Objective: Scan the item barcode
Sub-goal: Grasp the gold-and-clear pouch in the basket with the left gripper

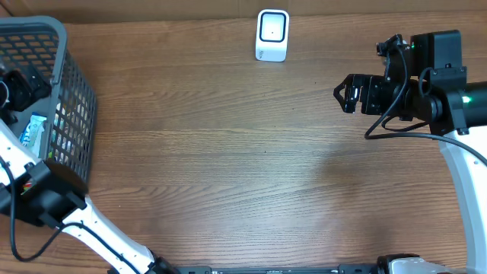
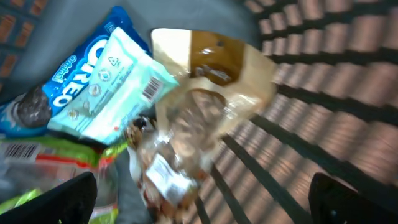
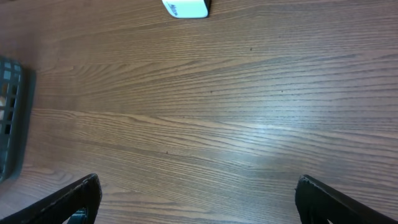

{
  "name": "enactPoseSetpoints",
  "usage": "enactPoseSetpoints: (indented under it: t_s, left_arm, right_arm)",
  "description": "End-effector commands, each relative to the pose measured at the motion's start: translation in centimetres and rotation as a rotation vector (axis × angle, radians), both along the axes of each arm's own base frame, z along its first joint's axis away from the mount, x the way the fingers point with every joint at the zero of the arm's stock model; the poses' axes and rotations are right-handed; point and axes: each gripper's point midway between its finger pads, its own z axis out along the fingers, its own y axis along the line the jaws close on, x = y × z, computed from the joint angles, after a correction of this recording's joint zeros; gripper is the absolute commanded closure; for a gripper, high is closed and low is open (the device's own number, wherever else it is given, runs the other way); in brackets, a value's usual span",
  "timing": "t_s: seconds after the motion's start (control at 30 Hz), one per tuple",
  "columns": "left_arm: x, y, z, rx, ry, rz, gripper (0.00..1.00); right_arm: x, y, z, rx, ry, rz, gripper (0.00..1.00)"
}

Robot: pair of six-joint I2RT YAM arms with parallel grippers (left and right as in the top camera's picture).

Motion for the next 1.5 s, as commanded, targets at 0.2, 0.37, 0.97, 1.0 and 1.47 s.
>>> enactPoseSetpoints:
  t_s: [0.2, 0.37, 0.97, 1.0, 1.47]
  left_arm:
    - [0.7, -0.3, -11.2, -0.12, 0.161, -0.064, 0.0]
    - [0.3, -2.1, -16.3, -0.174, 0.222, -0.088, 0.0]
    - [3.6, -0.6, -5.4, -0.062, 0.021, -0.044, 0.96]
    - [3.8, -0.5, -3.5, -0.036, -0.013, -0.043, 0.96]
    - [0.2, -8.7, 22.8, 0.26, -0.618, -0.11, 0.96]
  right_arm:
    - [0.0, 0.2, 1.2, 0.006, -0.037, 0.009, 0.0]
    - [0.1, 0.2, 1.3, 0.006, -0.04, 0.009, 0.0]
    - [0.4, 0.2, 1.5, 0.005, -0.058, 0.013, 0.0]
    - [0.4, 0.2, 1.5, 0.005, -0.059, 0.013, 0.0]
    - [0.8, 0.3, 1.8, 0.009, -0.077, 0.012, 0.0]
